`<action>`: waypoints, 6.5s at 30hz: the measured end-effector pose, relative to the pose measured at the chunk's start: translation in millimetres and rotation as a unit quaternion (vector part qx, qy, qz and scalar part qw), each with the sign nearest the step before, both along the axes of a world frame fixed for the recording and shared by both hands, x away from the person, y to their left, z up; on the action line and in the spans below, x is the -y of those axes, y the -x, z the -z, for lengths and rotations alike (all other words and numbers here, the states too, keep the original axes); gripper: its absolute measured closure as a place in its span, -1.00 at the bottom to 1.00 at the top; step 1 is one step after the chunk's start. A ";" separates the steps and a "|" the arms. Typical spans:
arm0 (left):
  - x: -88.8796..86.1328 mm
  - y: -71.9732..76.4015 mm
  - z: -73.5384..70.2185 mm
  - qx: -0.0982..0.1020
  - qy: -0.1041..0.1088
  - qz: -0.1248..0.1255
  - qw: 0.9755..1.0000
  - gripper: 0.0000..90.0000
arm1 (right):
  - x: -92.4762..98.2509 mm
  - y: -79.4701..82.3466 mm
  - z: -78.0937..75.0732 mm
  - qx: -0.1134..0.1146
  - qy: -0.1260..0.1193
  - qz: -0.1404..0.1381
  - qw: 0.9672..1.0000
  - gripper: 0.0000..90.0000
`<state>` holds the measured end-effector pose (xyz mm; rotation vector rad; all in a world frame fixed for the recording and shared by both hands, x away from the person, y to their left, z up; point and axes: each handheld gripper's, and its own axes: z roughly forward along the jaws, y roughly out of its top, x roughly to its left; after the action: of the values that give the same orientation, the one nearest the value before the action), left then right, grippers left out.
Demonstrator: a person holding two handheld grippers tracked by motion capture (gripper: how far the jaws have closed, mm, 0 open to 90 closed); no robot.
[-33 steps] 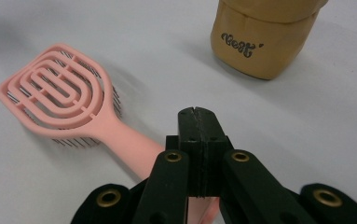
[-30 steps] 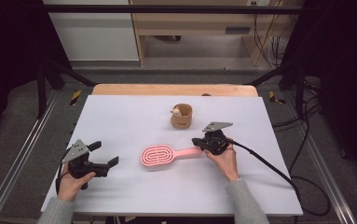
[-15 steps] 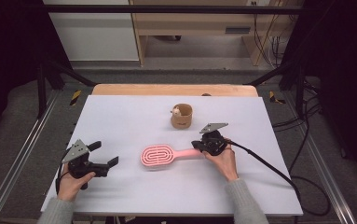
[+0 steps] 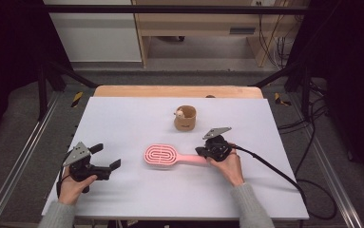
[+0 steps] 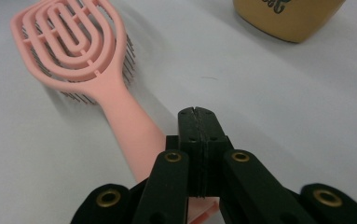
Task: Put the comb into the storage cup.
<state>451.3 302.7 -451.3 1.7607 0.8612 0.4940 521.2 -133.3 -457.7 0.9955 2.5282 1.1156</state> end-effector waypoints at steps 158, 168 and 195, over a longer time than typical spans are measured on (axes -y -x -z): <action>1.2 -0.9 0.8 -0.002 -0.005 -0.001 1.000 -1.00 | -69.5 13.4 -5.9 -0.009 0.044 -0.042 0.998 -0.87; 1.1 -0.8 0.7 -0.002 -0.004 -0.001 1.000 -1.00 | -71.5 11.7 1.6 -0.025 0.054 -0.055 0.997 -0.55; 0.9 -0.7 0.6 -0.002 -0.003 -0.002 1.000 -1.00 | -72.1 12.3 5.6 -0.027 0.074 -0.059 0.995 0.39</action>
<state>452.0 301.8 -451.9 1.7665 0.8661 0.4957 508.9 -61.1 -463.3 0.8596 2.6976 0.9261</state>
